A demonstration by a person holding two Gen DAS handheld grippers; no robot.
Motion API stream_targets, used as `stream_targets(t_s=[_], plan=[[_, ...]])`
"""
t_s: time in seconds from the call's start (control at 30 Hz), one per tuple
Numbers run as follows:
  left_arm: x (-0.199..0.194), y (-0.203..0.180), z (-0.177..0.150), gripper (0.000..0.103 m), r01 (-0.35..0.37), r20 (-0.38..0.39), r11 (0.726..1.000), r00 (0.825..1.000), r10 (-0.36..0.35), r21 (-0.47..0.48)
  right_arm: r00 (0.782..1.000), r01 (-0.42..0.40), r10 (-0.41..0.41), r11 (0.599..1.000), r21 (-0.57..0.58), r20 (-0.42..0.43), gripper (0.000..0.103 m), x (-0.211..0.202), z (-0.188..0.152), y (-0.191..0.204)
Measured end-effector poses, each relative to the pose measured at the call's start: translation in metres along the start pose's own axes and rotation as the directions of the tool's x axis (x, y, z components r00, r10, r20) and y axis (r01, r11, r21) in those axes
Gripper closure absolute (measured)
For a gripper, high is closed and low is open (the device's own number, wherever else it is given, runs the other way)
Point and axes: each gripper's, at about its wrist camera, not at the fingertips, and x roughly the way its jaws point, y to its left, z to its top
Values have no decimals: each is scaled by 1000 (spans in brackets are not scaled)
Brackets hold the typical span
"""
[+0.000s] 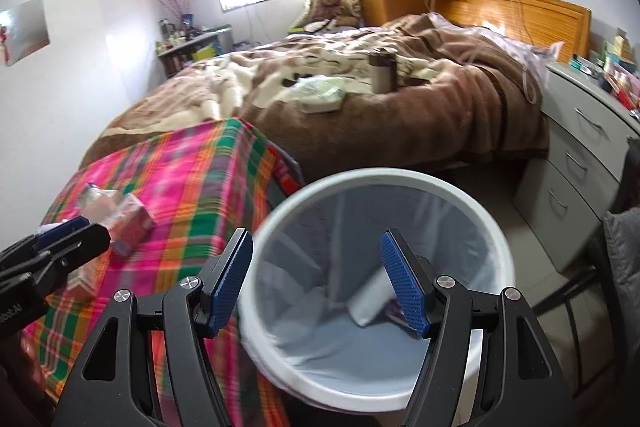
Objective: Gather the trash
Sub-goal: 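Open both tools to drop the tissue and carton into the wastebasket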
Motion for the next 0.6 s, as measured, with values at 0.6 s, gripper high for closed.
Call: stream_targets(t_s=[0.6], plan=[[-30, 114, -34, 42, -203, -28, 970, 979, 202, -136, 986, -165, 163, 983, -86, -33, 35, 28, 7, 99]])
